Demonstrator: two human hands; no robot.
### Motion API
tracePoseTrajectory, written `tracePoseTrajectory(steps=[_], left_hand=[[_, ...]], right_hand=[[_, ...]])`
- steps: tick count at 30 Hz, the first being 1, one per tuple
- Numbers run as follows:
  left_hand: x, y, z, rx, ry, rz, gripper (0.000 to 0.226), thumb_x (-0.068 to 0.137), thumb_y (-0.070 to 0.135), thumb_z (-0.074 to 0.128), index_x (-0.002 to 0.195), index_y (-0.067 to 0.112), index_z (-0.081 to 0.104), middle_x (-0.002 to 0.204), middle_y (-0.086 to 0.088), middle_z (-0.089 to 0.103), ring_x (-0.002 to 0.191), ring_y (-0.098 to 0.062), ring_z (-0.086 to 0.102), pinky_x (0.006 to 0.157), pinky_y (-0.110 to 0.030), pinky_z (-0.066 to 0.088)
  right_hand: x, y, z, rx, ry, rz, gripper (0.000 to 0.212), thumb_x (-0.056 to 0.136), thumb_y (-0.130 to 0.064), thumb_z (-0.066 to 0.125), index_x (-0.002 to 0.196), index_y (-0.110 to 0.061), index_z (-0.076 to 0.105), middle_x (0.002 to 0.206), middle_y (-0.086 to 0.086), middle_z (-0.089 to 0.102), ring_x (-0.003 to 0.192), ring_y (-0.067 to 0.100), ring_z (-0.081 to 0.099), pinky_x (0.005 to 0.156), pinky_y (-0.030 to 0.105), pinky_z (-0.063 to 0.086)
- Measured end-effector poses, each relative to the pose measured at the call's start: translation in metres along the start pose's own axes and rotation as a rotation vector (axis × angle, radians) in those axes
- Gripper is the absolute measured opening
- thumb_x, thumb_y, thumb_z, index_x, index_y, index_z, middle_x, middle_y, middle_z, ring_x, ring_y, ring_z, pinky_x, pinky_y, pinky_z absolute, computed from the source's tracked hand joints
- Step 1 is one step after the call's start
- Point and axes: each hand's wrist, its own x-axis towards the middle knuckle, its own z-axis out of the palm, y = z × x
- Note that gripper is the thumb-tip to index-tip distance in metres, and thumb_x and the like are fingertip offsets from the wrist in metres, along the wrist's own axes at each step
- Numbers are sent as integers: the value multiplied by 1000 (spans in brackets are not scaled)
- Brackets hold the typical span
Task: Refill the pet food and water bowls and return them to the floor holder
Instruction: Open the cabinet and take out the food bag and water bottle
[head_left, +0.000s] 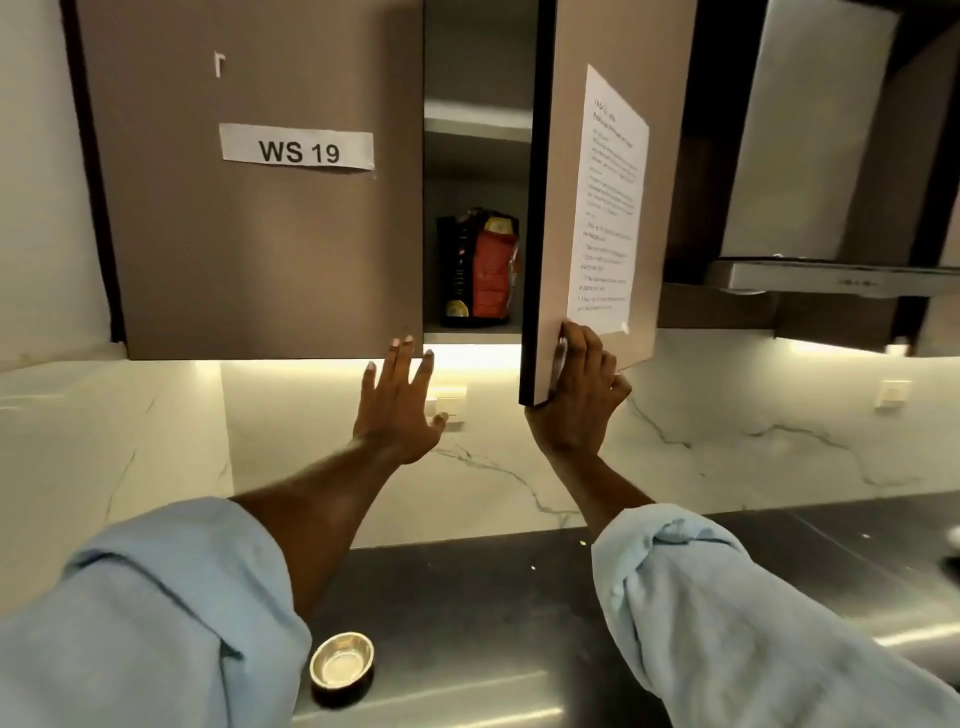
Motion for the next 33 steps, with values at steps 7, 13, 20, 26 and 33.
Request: tracePoseTrajectory(steps=[7,13,20,26,33], left_hand=[[-15,49,-22,-67,5,96,95,99,58,54,169,19,4,176,-14,-5,163,-32,-5,131,-54,5],[-26,78,-31,-76,17,82,93,100,59,51,169,18,4,176,-14,-5,163,-32,-7,131,-54,5],[-31,114,-36,-122,53,11,86,102,64,42,169,19,11,176,-13,1,164,-32,-2,131,-55,8],[-27,168,-34,-147,58,37,87,102,62,43,168,15,13,176,-16,2,163,-34,-1,131,-54,10],[-13,225,-27,-156,73,65,86,101,64,43,168,17,15,176,-14,4,163,-33,2,131,-53,9]], right_hand=[[-8,24,-48,28,66,145,71,88,-47,65,151,-21,46,140,4,63,112,28,64,92,42,55],[-15,58,-81,217,92,402,40,102,-50,62,133,-25,58,116,-7,71,101,12,70,96,38,62],[0,104,-114,832,297,951,45,103,-44,62,138,-16,62,126,8,70,114,26,68,102,38,59],[17,145,-153,879,332,1043,38,102,-39,67,121,-6,65,111,7,72,99,26,71,98,52,60],[27,178,-168,694,203,1023,78,91,-49,78,152,-12,48,149,9,60,137,28,58,118,40,46]])
